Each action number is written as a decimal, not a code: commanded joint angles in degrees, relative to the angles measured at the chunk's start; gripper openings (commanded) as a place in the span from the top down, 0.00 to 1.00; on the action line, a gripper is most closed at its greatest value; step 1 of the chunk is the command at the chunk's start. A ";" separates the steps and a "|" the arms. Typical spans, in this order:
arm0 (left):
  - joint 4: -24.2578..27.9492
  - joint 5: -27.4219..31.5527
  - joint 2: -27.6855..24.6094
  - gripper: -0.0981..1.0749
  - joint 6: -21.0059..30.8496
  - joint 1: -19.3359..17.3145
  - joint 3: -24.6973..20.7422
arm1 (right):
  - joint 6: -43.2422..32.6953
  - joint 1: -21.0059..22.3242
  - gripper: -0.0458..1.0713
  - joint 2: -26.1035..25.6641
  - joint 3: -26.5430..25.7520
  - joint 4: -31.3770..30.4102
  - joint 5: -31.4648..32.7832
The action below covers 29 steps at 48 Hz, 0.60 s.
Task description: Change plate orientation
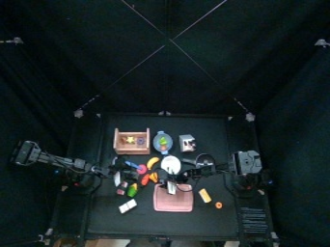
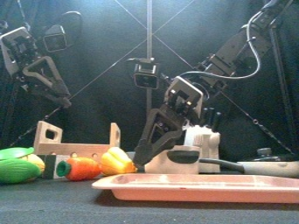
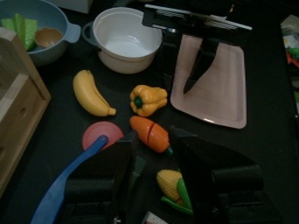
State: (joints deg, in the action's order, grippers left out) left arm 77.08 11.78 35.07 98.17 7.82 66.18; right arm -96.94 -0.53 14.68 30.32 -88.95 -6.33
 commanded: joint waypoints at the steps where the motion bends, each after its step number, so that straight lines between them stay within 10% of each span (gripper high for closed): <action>1: -0.09 -0.09 0.00 0.28 0.09 -0.18 -0.79 | -0.09 0.00 0.29 -3.52 -1.23 0.62 -0.18; 29: -0.70 -0.09 0.00 0.28 0.09 -0.18 -0.79 | -0.18 -0.53 0.29 -5.63 -1.05 3.08 0.18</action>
State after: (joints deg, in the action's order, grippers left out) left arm 76.29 11.78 35.16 98.17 7.73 66.18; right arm -97.03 -0.88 12.57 30.32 -86.84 -6.24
